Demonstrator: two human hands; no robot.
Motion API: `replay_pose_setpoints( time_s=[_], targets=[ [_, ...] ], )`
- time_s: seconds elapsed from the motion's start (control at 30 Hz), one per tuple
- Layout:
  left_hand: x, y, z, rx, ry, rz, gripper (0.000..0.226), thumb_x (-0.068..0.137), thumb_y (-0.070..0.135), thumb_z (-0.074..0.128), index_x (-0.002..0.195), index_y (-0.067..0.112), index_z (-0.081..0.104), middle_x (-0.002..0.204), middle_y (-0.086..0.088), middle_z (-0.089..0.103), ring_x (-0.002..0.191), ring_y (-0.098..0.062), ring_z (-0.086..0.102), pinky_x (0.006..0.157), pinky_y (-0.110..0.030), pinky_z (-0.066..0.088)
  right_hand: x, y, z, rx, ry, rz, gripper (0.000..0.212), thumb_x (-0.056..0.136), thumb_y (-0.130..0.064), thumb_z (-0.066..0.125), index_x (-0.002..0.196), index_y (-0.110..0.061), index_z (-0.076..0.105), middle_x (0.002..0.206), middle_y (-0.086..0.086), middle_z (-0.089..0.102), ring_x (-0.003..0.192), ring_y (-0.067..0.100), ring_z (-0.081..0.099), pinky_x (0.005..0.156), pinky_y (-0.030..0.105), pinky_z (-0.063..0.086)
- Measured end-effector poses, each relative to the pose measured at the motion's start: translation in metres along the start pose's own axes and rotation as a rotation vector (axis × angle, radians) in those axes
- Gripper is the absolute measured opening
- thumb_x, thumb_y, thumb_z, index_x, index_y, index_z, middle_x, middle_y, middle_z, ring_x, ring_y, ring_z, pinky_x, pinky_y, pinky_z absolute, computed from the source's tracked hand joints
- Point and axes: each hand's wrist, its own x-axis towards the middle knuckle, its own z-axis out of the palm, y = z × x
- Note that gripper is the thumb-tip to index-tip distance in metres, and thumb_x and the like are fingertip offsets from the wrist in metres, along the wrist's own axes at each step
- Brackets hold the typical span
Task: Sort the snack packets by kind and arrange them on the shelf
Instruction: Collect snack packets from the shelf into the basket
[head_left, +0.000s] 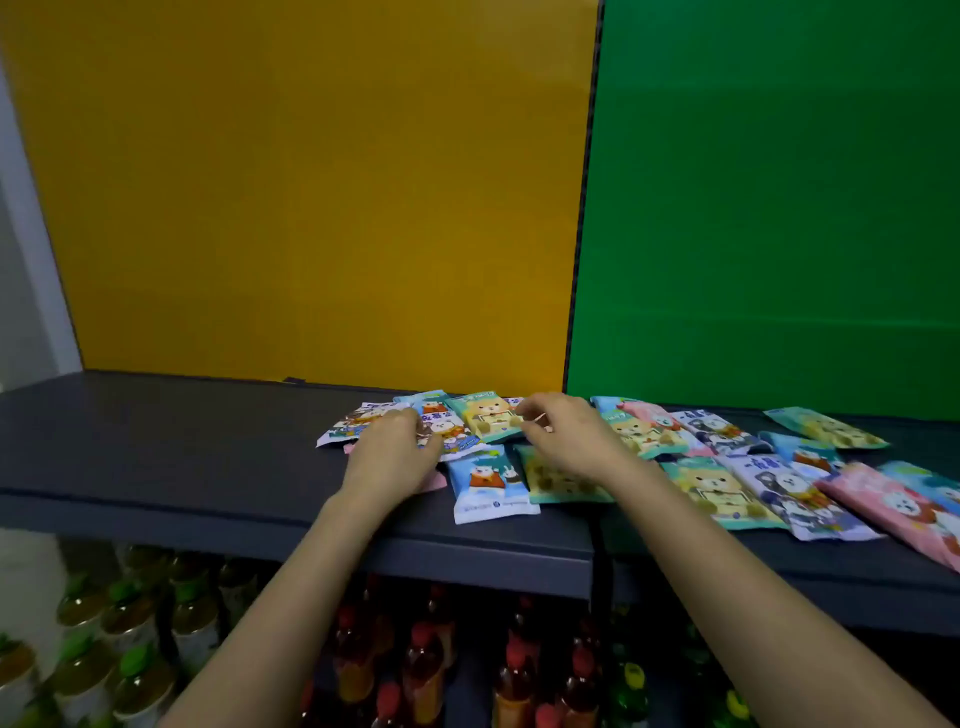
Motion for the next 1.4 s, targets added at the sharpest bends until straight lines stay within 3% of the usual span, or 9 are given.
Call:
replay_pose_setpoints(
  time_s=[0.2,0.33,0.57,0.7,0.8,0.9,1.13,1.27,1.4],
  targets=[
    [0.047,0.002,0.022,0.15,-0.172,-0.15,0.071,0.084,0.06,0.051,0.122,0.0,0.046,0.124,-0.021,0.054,0.115,-0.035,0.048,0.089,-0.038,0.04,0.066,0.005,0.023,-0.088,-0.103,0.15,0.048,0.094,-0.039,0.048,0.13,-0.008,0.049,0.133,0.011,0.053,0.116,0.028,0.052,0.086,0.035,0.043],
    [0.068,0.002,0.029,0.147,-0.276,-0.214,0.108,0.068,0.073,0.059,0.138,-0.002,0.026,0.134,-0.018,0.049,0.123,-0.035,0.045,0.096,-0.039,0.041,0.095,0.009,0.041,-0.206,-0.178,0.23,0.047,0.085,-0.057,0.053,0.088,-0.01,0.052,0.117,0.016,0.059,0.089,0.029,0.051,0.059,0.031,0.036],
    [0.084,-0.006,0.026,-0.124,-0.37,-0.243,0.128,0.057,0.052,0.082,0.145,0.002,0.003,0.142,-0.021,0.037,0.123,-0.033,0.047,0.085,-0.037,0.045,0.115,0.006,0.053,-0.105,-0.248,0.344,0.05,0.07,-0.055,0.072,0.074,-0.013,0.046,0.073,0.001,0.049,0.065,0.018,0.047,0.046,0.027,0.027],
    [0.083,-0.01,0.027,-0.305,-0.271,-0.278,0.131,0.056,0.032,0.089,0.147,0.01,-0.003,0.149,-0.021,0.019,0.133,-0.036,0.035,0.091,-0.038,0.041,0.116,0.006,0.05,0.032,-0.211,0.339,0.037,0.082,-0.045,0.064,0.08,-0.01,0.053,0.079,0.008,0.057,0.073,0.024,0.053,0.051,0.029,0.032],
    [0.081,-0.013,0.03,-0.396,-0.183,-0.306,0.135,0.057,0.024,0.089,0.148,0.015,-0.011,0.149,-0.022,0.023,0.133,-0.035,0.035,0.095,-0.038,0.039,0.111,0.007,0.039,0.119,-0.128,0.339,0.042,0.087,-0.037,0.061,0.106,0.0,0.058,0.107,0.016,0.066,0.097,0.032,0.062,0.074,0.039,0.049],
    [0.084,-0.014,0.029,-0.481,-0.226,-0.368,0.129,0.061,0.019,0.087,0.147,0.01,-0.008,0.148,-0.018,0.033,0.132,-0.033,0.038,0.09,-0.035,0.038,0.097,0.008,0.022,0.198,-0.02,0.363,0.041,0.087,-0.036,0.061,0.107,-0.003,0.048,0.112,0.016,0.059,0.104,0.033,0.058,0.086,0.045,0.048],
    [0.078,-0.012,0.02,-0.587,-0.289,-0.457,0.107,0.066,0.019,0.084,0.145,0.0,0.013,0.147,-0.016,0.034,0.129,-0.034,0.04,0.079,-0.035,0.036,0.047,0.018,-0.008,0.599,0.128,0.386,0.036,0.086,-0.034,0.063,0.11,-0.009,0.051,0.114,0.011,0.061,0.101,0.028,0.061,0.084,0.04,0.052],
    [0.069,-0.009,0.01,-0.745,-0.279,-0.389,0.071,0.067,0.012,0.082,0.126,-0.007,0.048,0.128,-0.019,0.057,0.104,-0.032,0.06,0.082,-0.038,0.05,0.02,0.018,-0.012,0.805,0.143,0.371,0.023,0.087,-0.031,0.063,0.1,-0.016,0.051,0.109,0.01,0.066,0.094,0.023,0.065,0.088,0.043,0.051],
    [0.054,-0.013,-0.016,-0.965,-0.197,-0.335,0.018,0.076,0.007,0.074,0.091,0.001,0.067,0.089,-0.017,0.072,0.058,-0.016,0.069,0.057,-0.026,0.056,0.002,0.009,-0.011,0.892,0.132,0.336,0.02,0.087,-0.033,0.062,0.097,-0.019,0.052,0.102,0.007,0.069,0.09,0.022,0.067,0.088,0.043,0.052]
  ],
)
